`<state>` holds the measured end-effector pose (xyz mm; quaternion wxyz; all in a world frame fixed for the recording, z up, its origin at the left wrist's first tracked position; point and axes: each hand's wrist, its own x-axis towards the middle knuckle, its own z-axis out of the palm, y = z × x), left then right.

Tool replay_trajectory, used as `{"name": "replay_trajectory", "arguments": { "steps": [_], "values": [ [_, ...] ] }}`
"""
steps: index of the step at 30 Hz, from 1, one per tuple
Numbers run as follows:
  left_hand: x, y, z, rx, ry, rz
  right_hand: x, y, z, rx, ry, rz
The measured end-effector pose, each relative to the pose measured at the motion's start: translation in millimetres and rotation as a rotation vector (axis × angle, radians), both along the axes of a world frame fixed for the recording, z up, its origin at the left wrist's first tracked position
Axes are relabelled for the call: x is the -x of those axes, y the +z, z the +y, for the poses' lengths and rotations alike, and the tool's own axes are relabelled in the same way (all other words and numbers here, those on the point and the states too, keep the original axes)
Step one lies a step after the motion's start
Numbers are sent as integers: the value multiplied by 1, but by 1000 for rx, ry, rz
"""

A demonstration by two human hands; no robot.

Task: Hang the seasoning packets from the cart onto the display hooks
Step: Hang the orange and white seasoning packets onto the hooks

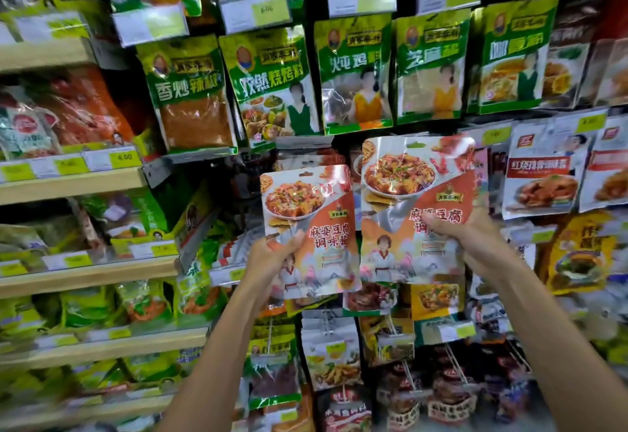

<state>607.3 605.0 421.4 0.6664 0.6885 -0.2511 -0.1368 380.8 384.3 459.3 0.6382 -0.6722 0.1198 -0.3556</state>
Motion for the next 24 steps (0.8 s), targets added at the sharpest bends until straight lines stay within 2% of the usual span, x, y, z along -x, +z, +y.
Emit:
{"name": "replay_trajectory", "arguments": {
  "steps": [11, 18, 24],
  "values": [
    [-58, 9, -36, 24, -12, 51, -46, -4, -20, -27, 22, 17],
    [-68, -1, -58, 43, -12, 116, -63, -4, -29, -59, 16, 12],
    [-73, -2, -73, -3, 29, 85, -68, -6, -36, -82, 28, 24]
  ]
}}
